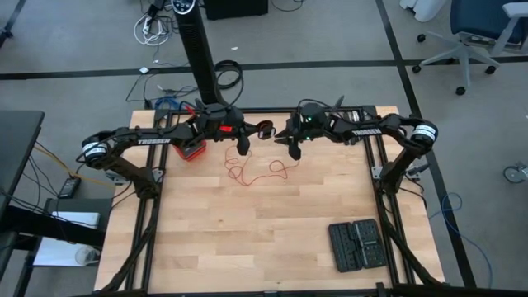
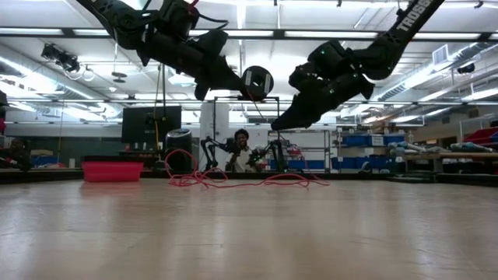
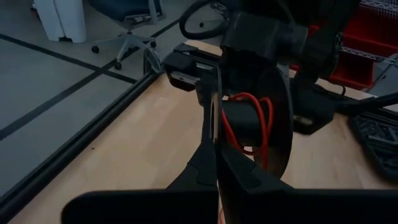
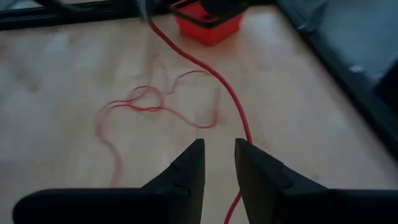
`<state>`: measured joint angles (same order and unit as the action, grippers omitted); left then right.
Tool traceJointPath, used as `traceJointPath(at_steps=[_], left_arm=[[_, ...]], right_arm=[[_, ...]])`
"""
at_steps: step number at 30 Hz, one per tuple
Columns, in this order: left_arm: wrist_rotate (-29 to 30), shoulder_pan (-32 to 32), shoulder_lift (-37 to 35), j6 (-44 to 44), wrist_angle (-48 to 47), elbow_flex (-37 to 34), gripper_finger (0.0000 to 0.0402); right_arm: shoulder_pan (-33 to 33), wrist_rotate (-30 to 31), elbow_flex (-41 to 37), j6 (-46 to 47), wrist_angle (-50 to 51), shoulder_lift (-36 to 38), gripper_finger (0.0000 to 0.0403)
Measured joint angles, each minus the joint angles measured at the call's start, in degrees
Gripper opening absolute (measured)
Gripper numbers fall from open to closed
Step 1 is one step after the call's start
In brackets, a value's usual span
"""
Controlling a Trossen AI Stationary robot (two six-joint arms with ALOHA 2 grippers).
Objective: Coil cords
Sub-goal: Coil the wire to the spool
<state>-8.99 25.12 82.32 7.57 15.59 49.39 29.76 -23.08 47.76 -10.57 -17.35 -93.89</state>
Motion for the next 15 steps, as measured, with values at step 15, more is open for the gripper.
traceJointPath(at_steps=[15], left_arm=[[0.5, 0.0, 0.0, -1.4, 0.9, 0.0, 0.0001]], right_arm=[[0.2, -0.5, -3.6, -0.2, -5.2, 0.1, 0.003]])
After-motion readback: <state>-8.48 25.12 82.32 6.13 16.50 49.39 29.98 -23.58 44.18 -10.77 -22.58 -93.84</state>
